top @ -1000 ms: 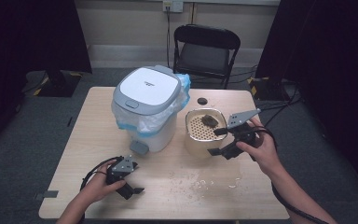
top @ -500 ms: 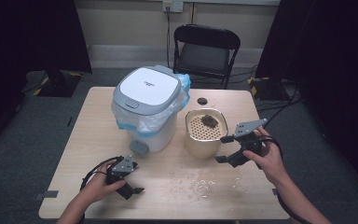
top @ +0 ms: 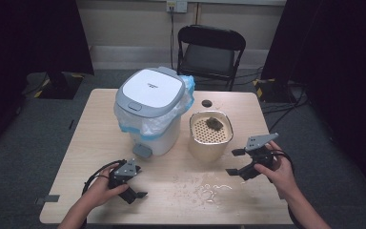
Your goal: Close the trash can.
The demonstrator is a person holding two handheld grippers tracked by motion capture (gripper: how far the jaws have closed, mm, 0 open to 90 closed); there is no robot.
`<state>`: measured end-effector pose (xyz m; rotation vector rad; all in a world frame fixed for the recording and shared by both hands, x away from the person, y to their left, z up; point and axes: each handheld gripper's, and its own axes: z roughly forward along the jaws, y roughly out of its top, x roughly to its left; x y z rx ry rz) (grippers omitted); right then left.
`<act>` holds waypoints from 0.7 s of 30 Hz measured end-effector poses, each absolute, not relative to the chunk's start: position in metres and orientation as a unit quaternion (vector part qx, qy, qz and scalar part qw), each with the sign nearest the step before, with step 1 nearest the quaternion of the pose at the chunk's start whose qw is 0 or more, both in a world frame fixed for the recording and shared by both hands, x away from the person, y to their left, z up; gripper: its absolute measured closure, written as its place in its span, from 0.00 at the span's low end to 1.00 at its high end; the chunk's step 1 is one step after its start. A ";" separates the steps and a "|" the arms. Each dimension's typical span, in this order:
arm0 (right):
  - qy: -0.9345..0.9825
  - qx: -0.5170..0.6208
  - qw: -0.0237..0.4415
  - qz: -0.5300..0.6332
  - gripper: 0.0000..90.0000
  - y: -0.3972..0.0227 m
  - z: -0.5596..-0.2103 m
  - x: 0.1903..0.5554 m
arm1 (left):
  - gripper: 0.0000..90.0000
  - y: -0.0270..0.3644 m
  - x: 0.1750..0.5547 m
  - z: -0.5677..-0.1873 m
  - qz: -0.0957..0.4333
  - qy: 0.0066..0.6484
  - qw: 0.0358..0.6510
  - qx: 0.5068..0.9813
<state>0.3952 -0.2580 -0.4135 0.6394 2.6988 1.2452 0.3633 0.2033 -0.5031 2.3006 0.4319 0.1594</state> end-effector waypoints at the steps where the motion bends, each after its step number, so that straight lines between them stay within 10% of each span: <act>1: 0.887 0.210 0.052 0.407 0.20 -0.259 -0.415 0.395 | 0.00 0.203 0.363 -0.503 0.063 0.170 0.387 0.904; 21: 0.894 0.227 0.046 0.384 0.21 -0.280 -0.454 0.381 | 0.00 0.203 0.363 -0.503 0.063 0.170 0.388 0.904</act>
